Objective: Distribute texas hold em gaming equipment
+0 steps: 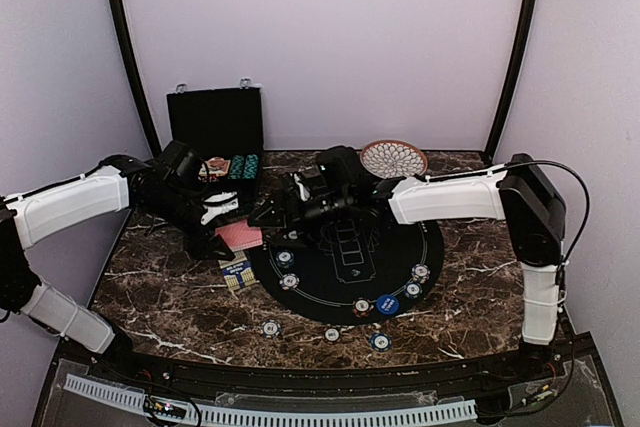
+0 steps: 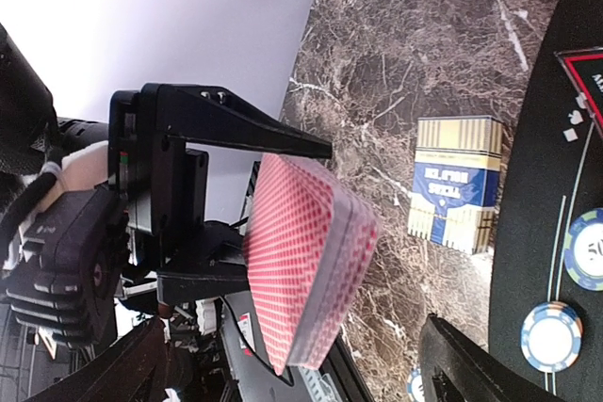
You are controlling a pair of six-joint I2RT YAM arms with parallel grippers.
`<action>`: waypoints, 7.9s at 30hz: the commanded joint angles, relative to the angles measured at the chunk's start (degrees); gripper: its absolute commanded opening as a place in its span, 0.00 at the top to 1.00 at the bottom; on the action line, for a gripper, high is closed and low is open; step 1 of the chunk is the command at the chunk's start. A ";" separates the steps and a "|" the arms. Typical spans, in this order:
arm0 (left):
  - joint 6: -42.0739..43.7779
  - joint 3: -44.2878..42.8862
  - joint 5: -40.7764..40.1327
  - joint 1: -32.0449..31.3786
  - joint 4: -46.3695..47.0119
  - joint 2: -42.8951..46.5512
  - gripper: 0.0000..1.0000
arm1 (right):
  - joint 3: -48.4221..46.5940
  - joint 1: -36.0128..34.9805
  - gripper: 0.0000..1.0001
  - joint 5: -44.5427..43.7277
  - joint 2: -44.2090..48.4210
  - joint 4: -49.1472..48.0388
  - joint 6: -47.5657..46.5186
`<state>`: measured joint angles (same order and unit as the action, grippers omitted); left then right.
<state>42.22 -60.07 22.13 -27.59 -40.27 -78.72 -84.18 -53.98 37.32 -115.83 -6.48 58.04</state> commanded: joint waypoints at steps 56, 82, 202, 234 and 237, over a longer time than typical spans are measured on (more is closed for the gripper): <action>3.59 -8.07 4.18 -4.61 -5.16 -5.84 0.01 | -2.63 -0.54 0.93 7.23 -8.85 -21.10 16.61; 2.85 -6.80 -0.09 -6.74 -0.65 -7.33 0.17 | -3.49 -0.58 0.95 7.44 -10.82 -22.15 17.90; 2.08 -7.94 -4.62 -7.03 -4.29 -7.88 0.61 | -10.01 -0.24 0.75 2.08 -15.35 -7.86 9.90; 0.80 -7.52 -6.05 -7.03 -4.17 -6.92 0.71 | -4.34 0.71 0.67 1.64 -9.74 -3.71 7.39; 0.68 -7.39 -6.10 -7.03 -4.21 -6.75 0.72 | -3.40 0.85 0.68 1.79 -9.07 -4.37 7.54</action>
<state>43.66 -66.41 16.97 -34.54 -43.38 -88.36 -89.71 -53.60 39.83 -127.22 -12.97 66.06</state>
